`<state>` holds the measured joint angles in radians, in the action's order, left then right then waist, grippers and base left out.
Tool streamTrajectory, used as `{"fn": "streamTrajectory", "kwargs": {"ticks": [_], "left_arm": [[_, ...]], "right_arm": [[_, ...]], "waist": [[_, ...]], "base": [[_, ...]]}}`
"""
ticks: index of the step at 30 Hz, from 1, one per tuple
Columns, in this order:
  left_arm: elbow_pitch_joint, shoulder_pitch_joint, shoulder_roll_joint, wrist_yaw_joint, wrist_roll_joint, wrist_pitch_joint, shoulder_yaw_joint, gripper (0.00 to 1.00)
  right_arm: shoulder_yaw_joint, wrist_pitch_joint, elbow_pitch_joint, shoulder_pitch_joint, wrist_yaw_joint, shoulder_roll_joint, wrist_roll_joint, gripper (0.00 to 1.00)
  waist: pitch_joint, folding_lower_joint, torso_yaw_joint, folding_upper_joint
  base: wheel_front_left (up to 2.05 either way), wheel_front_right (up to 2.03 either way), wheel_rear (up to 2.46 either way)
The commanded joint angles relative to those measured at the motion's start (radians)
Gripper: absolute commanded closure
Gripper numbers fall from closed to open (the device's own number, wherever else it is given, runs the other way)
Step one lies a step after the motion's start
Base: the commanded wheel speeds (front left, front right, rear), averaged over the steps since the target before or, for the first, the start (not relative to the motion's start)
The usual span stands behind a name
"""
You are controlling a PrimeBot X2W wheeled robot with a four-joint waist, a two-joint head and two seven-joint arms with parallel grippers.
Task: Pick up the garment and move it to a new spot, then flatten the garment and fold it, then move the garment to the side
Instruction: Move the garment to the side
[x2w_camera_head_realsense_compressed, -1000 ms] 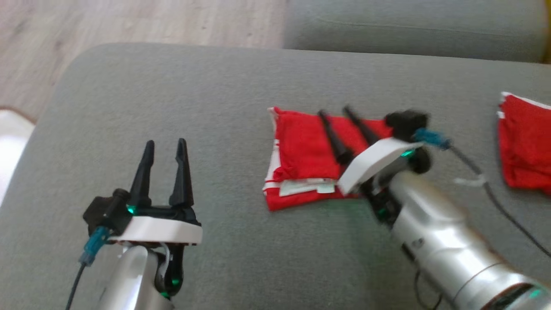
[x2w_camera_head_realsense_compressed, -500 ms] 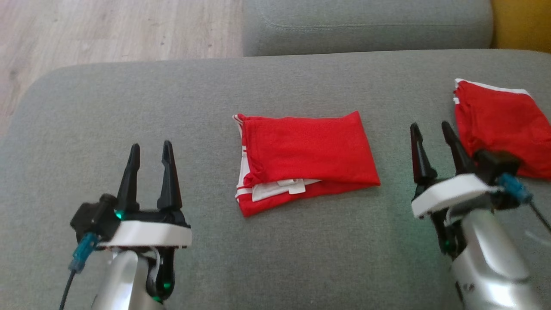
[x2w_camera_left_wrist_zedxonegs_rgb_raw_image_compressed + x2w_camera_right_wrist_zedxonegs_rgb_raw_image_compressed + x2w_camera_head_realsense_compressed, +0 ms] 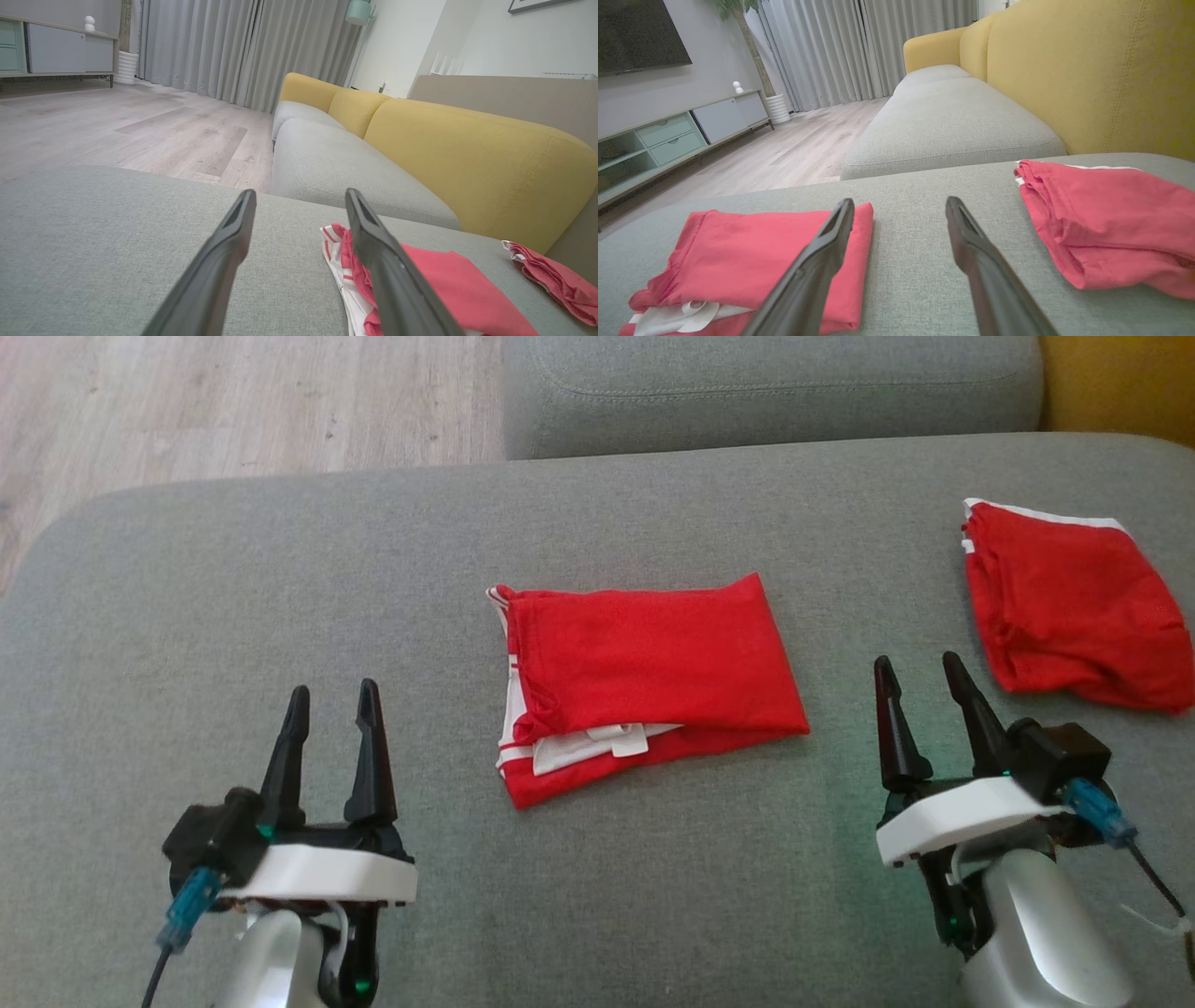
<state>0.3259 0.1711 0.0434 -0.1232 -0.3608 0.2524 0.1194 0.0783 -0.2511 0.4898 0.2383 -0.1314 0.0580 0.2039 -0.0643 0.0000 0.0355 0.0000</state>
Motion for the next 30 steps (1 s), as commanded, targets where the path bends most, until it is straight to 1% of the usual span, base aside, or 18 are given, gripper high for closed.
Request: {"fn": "streamTrajectory", "kwargs": {"ticks": [1,7,10,13,15,23,26,30], "left_arm": [[-0.032,0.026,0.007,0.003,0.002,0.009,-0.037,0.00],[-0.041,0.041,0.007,0.002,0.000,0.009,-0.027,0.00],[-0.045,0.057,0.007,0.002,-0.003,0.009,-0.016,0.00],[-0.049,0.071,0.007,0.002,-0.007,0.009,-0.003,0.00],[-0.049,0.079,0.007,0.002,-0.009,0.009,0.007,0.00],[-0.044,0.113,0.007,0.001,-0.018,0.009,0.048,0.00],[-0.045,0.121,0.007,0.003,-0.023,0.009,0.059,0.00],[-0.049,0.126,0.007,0.005,-0.030,0.009,0.064,0.00]], "right_arm": [[0.025,-0.011,-0.035,0.028,0.001,-0.007,0.005,0.00],[0.029,-0.010,-0.033,0.054,0.001,-0.008,-0.006,0.00],[0.032,0.009,-0.018,0.085,0.001,-0.008,-0.020,0.00],[0.052,0.049,0.018,0.122,0.001,-0.008,0.018,0.00],[0.062,0.069,0.055,0.151,0.001,-0.008,0.013,0.00],[0.091,0.147,0.256,0.255,0.001,-0.008,0.074,0.00],[0.124,0.165,0.324,0.283,0.001,-0.008,0.125,0.00],[0.174,0.188,0.408,0.312,0.001,-0.008,0.163,0.00]], "waist": [[-0.001,0.0000,0.001,0.0000],[-0.024,0.0000,0.014,0.0000],[-0.047,0.0000,0.027,0.0000],[-0.066,0.0000,0.043,0.0000],[-0.081,0.0000,0.056,0.0000],[-0.130,0.0000,0.113,0.0000],[-0.145,0.0000,0.130,0.0000],[-0.159,0.0000,0.143,0.0000]], "base": [[0.00,0.00,0.00],[0.00,0.00,0.00],[0.00,0.00,0.00],[0.00,0.00,0.00],[0.00,0.00,0.00],[0.00,0.00,0.00],[0.00,0.00,0.00],[0.00,0.00,0.00]]}}
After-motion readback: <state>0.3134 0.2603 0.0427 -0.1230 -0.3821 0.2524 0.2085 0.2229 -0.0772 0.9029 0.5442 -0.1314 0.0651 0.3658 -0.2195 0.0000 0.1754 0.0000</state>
